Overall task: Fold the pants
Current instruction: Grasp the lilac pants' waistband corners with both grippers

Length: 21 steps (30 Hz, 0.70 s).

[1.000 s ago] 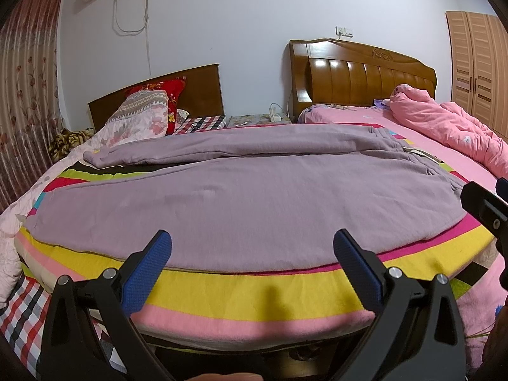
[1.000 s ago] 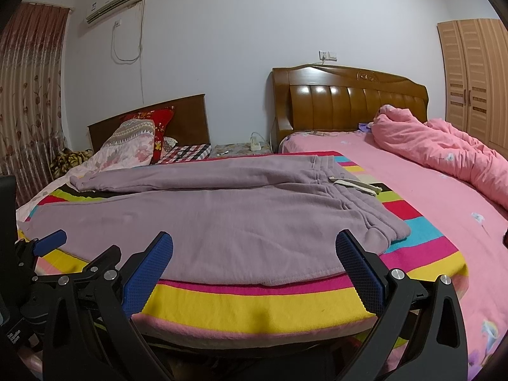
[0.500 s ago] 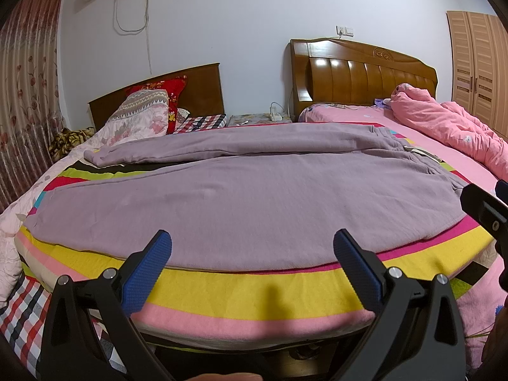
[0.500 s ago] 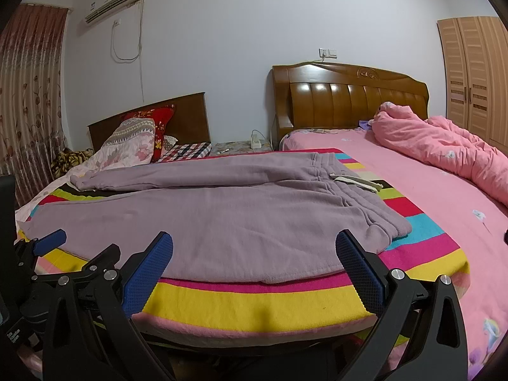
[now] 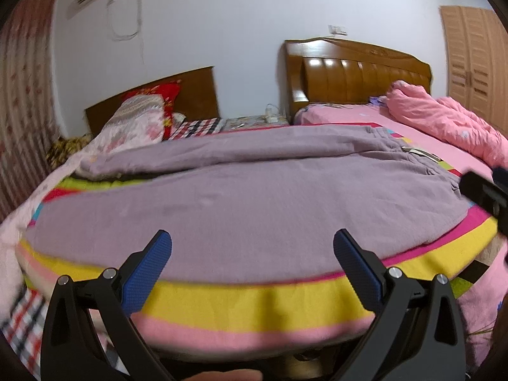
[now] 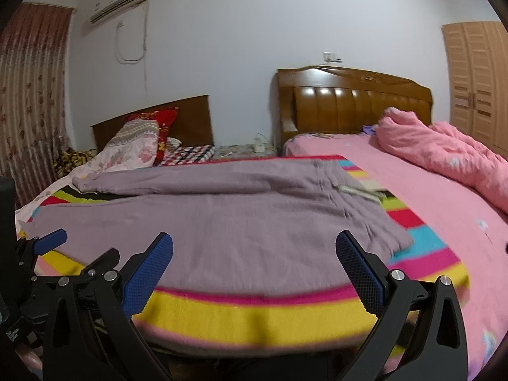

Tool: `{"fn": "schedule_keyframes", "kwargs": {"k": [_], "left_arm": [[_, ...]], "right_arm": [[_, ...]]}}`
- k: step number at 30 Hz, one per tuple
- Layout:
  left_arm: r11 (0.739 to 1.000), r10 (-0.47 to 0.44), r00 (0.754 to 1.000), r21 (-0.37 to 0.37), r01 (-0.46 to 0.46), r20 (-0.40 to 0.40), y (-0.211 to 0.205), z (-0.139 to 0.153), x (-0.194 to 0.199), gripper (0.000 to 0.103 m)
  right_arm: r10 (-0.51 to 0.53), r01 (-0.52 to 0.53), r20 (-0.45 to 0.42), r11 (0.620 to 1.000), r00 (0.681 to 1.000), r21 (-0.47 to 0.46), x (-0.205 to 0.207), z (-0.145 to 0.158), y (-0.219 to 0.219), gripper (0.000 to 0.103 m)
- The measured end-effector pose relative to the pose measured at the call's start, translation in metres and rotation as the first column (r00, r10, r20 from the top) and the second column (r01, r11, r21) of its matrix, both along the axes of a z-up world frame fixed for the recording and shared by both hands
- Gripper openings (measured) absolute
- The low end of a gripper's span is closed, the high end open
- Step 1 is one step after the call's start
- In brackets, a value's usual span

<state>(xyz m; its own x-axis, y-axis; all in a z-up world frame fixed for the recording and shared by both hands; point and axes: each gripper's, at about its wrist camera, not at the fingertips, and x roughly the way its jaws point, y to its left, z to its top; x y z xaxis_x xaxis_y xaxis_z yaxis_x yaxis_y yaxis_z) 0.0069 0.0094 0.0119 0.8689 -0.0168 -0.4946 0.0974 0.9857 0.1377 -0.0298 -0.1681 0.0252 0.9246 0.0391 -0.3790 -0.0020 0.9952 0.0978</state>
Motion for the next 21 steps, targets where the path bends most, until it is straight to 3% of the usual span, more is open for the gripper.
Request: {"fn": "schedule_keyframes", "kwargs": {"k": [4,5,6,7,9,11,14,17,18,19,21], "left_arm": [[0.987,-0.147,0.987,0.062,0.151,-0.064,-0.006,0.030,0.057,0.102],[0.981,-0.157,0.986,0.109,0.163,-0.057,-0.008,0.041,0.079,0.102],[0.974,-0.148,0.988,0.167,0.153,-0.039,-0.010,0.049,0.097,0.102],[0.968,-0.144,0.989,0.207,0.144,-0.019,-0.010,0.055,0.111,0.102],[0.943,-0.132,0.991,0.310,0.121,0.017,-0.013,0.065,0.156,0.102],[0.917,-0.132,0.990,0.373,0.139,-0.043,-0.013,0.065,0.214,0.102],[0.919,-0.189,0.966,0.314,0.238,-0.179,-0.011,0.060,0.284,0.102],[0.901,-0.343,0.908,0.188,0.391,-0.240,0.001,0.045,0.347,0.102],[0.869,-0.437,0.852,0.110,0.483,-0.289,0.004,0.039,0.368,0.102],[0.853,-0.475,0.816,0.054,0.518,-0.331,0.005,0.032,0.381,0.102],[0.852,-0.494,0.754,-0.069,0.519,-0.434,0.009,0.017,0.419,0.101]], "right_arm": [[0.146,-0.147,-0.085,0.989,0.986,-0.007,0.091,0.034,-0.032,0.099],[0.147,-0.151,-0.100,0.988,0.984,-0.039,0.122,0.041,-0.042,0.099],[0.147,-0.151,-0.100,0.988,0.984,-0.039,0.122,0.041,-0.042,0.099],[0.136,-0.149,-0.129,0.984,0.982,-0.094,0.169,0.046,-0.057,0.099],[0.176,-0.204,-0.206,0.972,0.963,-0.120,0.229,0.044,-0.070,0.099],[0.206,-0.255,-0.317,0.959,0.926,-0.122,0.295,0.030,-0.084,0.099],[0.233,-0.290,-0.394,0.953,0.889,-0.091,0.361,0.012,-0.101,0.099],[0.240,-0.327,-0.460,0.938,0.855,-0.118,0.431,-0.010,-0.106,0.099],[0.255,-0.348,-0.476,0.930,0.842,-0.117,0.444,-0.015,-0.104,0.099],[0.284,-0.384,-0.502,0.917,0.817,-0.107,0.462,-0.024,-0.102,0.099],[0.337,-0.445,-0.543,0.892,0.769,-0.077,0.487,-0.039,-0.100,0.099]]}}
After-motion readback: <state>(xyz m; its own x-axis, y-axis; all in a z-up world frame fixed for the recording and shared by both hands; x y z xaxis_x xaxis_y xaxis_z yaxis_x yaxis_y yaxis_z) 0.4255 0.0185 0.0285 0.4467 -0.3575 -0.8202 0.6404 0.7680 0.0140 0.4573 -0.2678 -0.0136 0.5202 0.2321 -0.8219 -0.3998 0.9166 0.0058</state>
